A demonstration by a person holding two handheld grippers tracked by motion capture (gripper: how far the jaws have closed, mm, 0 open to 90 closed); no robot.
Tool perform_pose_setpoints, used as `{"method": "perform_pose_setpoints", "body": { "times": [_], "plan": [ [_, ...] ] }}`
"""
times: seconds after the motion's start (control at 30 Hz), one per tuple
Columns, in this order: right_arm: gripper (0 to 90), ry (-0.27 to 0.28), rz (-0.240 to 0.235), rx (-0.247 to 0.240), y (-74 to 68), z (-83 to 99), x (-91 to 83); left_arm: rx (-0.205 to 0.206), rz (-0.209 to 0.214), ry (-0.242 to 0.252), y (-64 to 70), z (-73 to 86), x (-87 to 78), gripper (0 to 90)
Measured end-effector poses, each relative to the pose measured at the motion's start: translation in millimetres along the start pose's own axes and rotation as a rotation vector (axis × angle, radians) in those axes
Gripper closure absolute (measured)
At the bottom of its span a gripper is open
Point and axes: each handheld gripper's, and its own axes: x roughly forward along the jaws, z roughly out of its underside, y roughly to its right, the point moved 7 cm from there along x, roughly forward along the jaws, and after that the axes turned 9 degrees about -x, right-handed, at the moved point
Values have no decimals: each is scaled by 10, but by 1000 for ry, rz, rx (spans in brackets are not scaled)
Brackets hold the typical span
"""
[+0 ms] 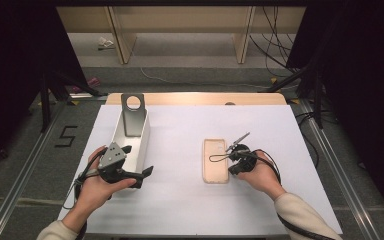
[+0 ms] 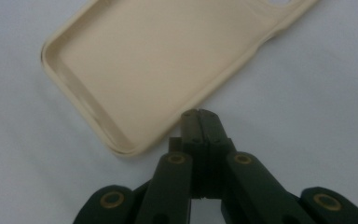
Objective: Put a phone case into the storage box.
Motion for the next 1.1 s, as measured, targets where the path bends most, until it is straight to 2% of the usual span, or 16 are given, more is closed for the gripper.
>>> {"method": "perform_pose_setpoints", "body": {
  "times": [0.2, 0.4, 0.43, 0.53, 0.63, 0.67, 0.73, 0.8, 0.93, 1.03, 1.1],
  "plan": [
    [900, -1, -1, -3, -1, -5, 3, -1, 2, -1, 5, 5, 5, 4],
    [892, -7, 20, -23, 13, -12, -19, 1, 4, -1, 7, 9, 7, 5],
    [846, -6, 29, -36, 23, -17, -32, 1, 4, -1, 6, 10, 8, 5],
    [646, 13, 101, -80, 82, -45, -93, 1, 7, -1, 8, 13, 11, 8],
    [447, 30, 131, -134, 98, -60, -144, 2, 8, -3, 10, 18, 13, 13],
    [410, 28, 137, -142, 98, -58, -158, 4, 7, -3, 9, 19, 13, 13],
    [360, 43, 148, -182, 95, -71, -187, 4, 5, -3, 9, 17, 11, 12],
    [289, 61, 145, -196, 82, -90, -217, 7, 5, -2, 11, 16, 10, 12],
    [203, 92, 159, -232, 52, -132, -282, 10, 4, -5, 17, 24, 16, 12],
    [190, 103, 155, -283, 8, -155, -297, 10, 5, -6, 20, 29, 21, 11],
    [189, 90, 152, -320, -33, -158, -293, 11, 5, -6, 20, 29, 21, 12]
  ]
}}
